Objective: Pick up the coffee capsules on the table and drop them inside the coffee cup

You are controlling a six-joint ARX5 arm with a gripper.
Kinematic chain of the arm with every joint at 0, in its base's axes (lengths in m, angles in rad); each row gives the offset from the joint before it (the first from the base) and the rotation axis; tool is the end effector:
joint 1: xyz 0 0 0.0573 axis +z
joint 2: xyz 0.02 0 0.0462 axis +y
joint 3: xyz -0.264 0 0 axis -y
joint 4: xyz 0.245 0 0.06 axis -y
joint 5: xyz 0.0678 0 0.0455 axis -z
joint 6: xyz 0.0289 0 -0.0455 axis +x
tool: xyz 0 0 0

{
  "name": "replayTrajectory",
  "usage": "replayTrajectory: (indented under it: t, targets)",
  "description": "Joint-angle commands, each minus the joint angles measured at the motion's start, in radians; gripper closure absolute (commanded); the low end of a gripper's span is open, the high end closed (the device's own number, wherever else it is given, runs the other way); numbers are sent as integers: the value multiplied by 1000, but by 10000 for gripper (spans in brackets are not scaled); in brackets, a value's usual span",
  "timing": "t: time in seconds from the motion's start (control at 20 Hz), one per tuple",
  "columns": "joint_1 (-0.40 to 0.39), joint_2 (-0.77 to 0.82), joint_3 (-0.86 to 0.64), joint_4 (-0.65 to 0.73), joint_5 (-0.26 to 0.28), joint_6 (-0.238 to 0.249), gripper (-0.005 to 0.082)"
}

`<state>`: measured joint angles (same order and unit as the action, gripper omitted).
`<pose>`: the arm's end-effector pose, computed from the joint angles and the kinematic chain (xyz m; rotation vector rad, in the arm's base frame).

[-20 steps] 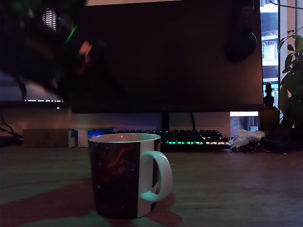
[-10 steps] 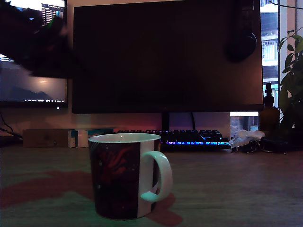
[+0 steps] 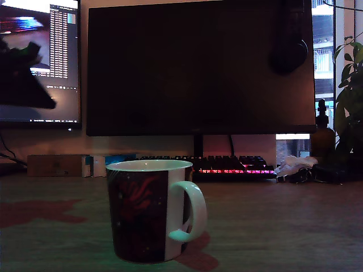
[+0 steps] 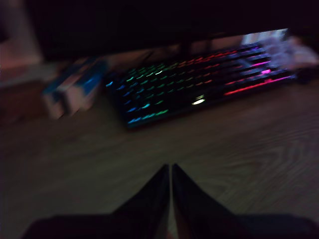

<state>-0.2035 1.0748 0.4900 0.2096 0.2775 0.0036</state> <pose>0.2146 -0.0524 0.2154 -0.0105 0.3777 -0.4760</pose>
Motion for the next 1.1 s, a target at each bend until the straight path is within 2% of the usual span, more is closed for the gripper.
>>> replayTrajectory:
  t: [0.0,0.1,0.25,0.55,0.65,0.8,1.05]
  targets:
    - [18,-19,3,-8,-13,-4,792]
    - [44,-43,3,-43,-44,-4,792]
    - [94,-85,3,-80,-53,3,792]
    - [179,-201,-14,-143,7,3,792]
    - [188,-269,-45,-151,15,-6,792]
    - [188,-395,-98,-182,17,-63,792]
    - [187,-627,-138,-298,10,-94,792]
